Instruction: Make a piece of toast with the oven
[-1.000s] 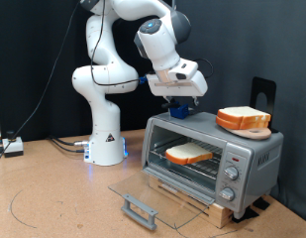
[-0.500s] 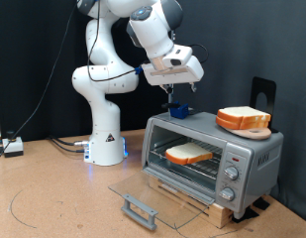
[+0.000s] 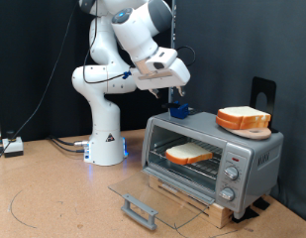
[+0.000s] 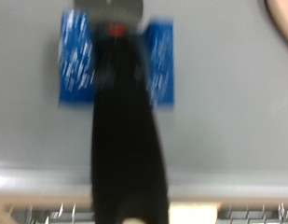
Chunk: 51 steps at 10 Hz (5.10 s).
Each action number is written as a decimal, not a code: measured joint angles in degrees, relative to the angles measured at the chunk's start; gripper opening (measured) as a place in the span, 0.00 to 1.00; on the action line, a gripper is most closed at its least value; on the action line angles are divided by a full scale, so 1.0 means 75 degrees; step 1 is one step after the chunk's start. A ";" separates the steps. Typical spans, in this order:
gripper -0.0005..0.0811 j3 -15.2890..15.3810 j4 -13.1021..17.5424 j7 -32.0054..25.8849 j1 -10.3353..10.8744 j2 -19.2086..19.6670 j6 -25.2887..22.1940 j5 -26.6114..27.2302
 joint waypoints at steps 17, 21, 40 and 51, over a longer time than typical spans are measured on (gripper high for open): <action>1.00 -0.1255 0.2055 0.2134 -0.1297 0.2426 -0.1488 -0.2162; 1.00 -0.1608 0.3385 0.4770 -0.1641 0.3987 -0.2962 -0.1353; 1.00 -0.2526 0.5304 0.8141 -0.2662 0.7143 -0.3742 -0.1988; 1.00 -0.2515 0.4980 0.8430 -0.2660 0.8764 -0.2476 -0.2052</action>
